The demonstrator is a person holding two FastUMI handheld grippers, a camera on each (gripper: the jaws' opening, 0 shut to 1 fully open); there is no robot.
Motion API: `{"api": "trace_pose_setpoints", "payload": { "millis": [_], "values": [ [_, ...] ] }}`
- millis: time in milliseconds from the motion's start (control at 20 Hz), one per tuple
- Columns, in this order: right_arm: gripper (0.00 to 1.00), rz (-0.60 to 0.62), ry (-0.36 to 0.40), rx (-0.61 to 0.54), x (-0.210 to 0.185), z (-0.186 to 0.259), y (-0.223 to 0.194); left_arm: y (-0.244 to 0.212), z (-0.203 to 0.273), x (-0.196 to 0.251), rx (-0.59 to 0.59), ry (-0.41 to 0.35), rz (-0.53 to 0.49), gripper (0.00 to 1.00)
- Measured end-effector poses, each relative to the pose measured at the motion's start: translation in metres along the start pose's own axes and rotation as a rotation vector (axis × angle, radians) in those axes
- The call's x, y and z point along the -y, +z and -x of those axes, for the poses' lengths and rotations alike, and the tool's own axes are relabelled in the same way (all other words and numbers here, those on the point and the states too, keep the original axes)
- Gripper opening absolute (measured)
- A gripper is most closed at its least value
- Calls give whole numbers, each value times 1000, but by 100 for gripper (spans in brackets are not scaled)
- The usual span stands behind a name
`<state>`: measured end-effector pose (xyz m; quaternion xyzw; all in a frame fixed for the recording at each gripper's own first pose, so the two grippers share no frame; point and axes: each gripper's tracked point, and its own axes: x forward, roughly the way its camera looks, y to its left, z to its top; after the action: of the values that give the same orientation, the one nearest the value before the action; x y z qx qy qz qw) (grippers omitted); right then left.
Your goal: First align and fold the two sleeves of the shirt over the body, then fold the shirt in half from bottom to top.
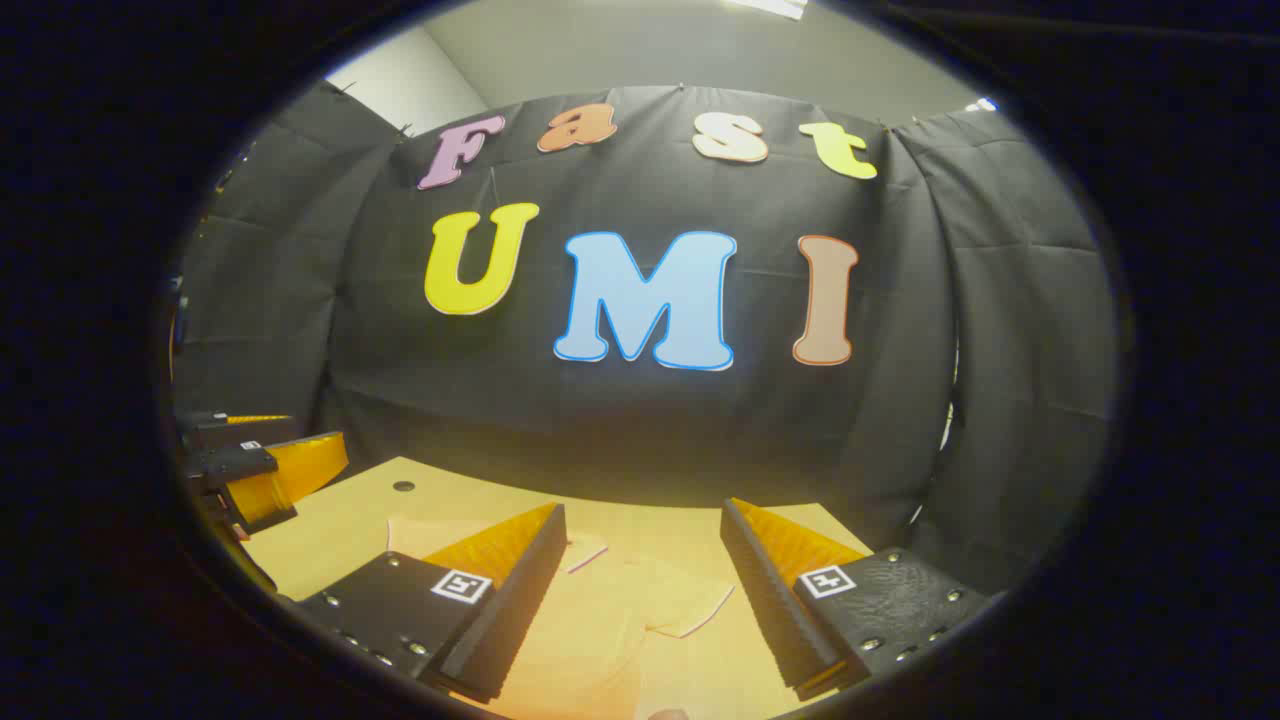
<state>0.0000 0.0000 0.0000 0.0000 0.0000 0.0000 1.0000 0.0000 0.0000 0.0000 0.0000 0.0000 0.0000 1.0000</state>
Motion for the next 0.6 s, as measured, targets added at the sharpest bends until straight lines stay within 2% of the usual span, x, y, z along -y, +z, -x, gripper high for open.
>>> {"api": "trace_pose_setpoints", "payload": {
  "millis": [50, 150, 600],
  "values": [
    [96, 3, -3, -3, 0, -1, -1, 0, -1, 0, 1, -2, -5, 95],
    [94, 12, -7, -9, 1, -4, -4, -4, -3, -1, -5, -2, -15, 96],
    [96, -7, -20, -24, 10, -16, -7, -9, -10, -5, -21, 9, -6, 96]
  ]
}}
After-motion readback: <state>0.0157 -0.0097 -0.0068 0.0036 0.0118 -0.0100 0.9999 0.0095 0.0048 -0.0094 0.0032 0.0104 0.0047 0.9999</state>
